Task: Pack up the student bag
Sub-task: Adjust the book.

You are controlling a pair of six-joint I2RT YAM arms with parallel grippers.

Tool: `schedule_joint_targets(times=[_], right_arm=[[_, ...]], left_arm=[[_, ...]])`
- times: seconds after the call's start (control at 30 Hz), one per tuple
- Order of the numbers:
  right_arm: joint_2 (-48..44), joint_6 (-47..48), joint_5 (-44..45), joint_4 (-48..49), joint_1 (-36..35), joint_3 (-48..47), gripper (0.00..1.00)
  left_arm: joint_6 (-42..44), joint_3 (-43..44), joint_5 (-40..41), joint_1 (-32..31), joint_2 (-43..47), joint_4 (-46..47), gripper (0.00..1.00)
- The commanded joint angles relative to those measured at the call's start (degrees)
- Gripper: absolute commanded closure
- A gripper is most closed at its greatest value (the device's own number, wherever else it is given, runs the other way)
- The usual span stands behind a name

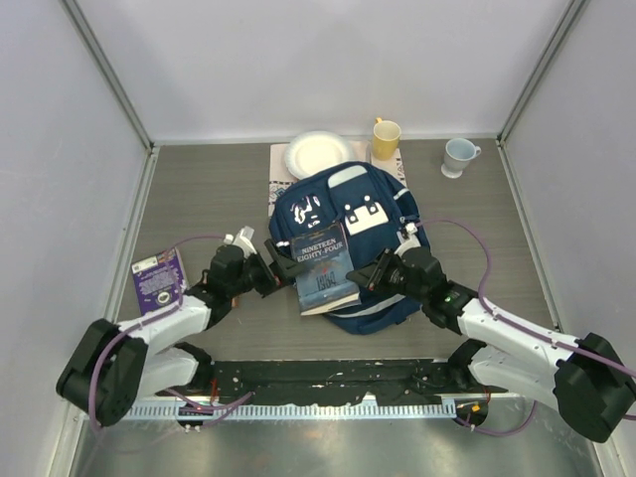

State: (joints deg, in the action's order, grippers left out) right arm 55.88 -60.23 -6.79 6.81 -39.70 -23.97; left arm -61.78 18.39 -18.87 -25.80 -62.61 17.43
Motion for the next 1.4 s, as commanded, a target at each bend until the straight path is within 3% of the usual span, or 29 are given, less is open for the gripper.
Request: schedule_joint_targets(times=[0.0,0.33,0.6,0.8,0.87,0.93,0.97,1.03,1.07,1.13,1.17,1.23,1.27,1.37], right_arm=[[-1.73,-2.96,-0.86,6.55,0.85,1.03,0.99],[-3.41,-9.55,-5.95,14.28,0.94,6.91,0.99],[-2.71,-8.51,-10.78,14.28,0.85,7.71,0.99],[-0.16,-6.57,-13.78,14.2,0.86,8.32,0.99],[0.55,-6.05,-13.61,13.76,0.94,8.06,0.99],[1.42,-5.34,-13.34,13.23,0.94,7.01,0.99],[1.78,-4.64,-13.17,12.8,0.94,6.57,0.99],[2.04,-3.85,-12.11,11.31,0.86,4.91,0.94],[1.96,-3.24,-11.85,10.86,0.94,4.37,0.83],[1.61,-2.36,-10.36,8.33,0.86,2.45,0.66],[1.43,-1.74,-9.83,7.35,1.03,1.91,0.53],[0.82,-1.04,-7.9,4.9,0.94,0.77,0.43],[0.55,-0.77,-7.28,3.84,0.94,0.42,0.38],[-1.99,0.2,-6.31,1.28,0.94,-0.64,0.34]], left_arm=[[-1.85,0.33,1.91,-4.07,-5.06,13.06,0.0],[-2.56,1.03,0.68,-5.75,-11.56,21.57,0.02],[-4.23,2.43,-0.9,-6.54,-19.64,29.49,0.07],[-4.4,3.75,-1.69,-6.63,-20.54,30.82,0.32],[-4.58,3.23,-1.43,-6.63,-18.79,30.65,0.5],[-4.58,2.97,-0.99,-6.63,-17.38,28.9,0.59],[-4.32,2.7,-0.82,-6.63,-16.68,28.02,0.71],[-3.44,2.61,-0.64,-6.63,-13.69,24.43,0.8],[-3.09,2.44,-0.2,-6.63,-12.64,22.84,0.84],[-1.25,2.61,0.85,-6.63,-8.25,16.63,0.84],[-0.54,2.79,2.34,-6.63,-6.49,14.41,0.81],[2.0,3.05,3.92,-6.63,-1.83,7.4,0.76],[2.97,3.31,4.8,-6.63,-0.51,5.18,0.79],[4.03,3.49,8.05,-6.63,5.2,-0.98,0.84]])
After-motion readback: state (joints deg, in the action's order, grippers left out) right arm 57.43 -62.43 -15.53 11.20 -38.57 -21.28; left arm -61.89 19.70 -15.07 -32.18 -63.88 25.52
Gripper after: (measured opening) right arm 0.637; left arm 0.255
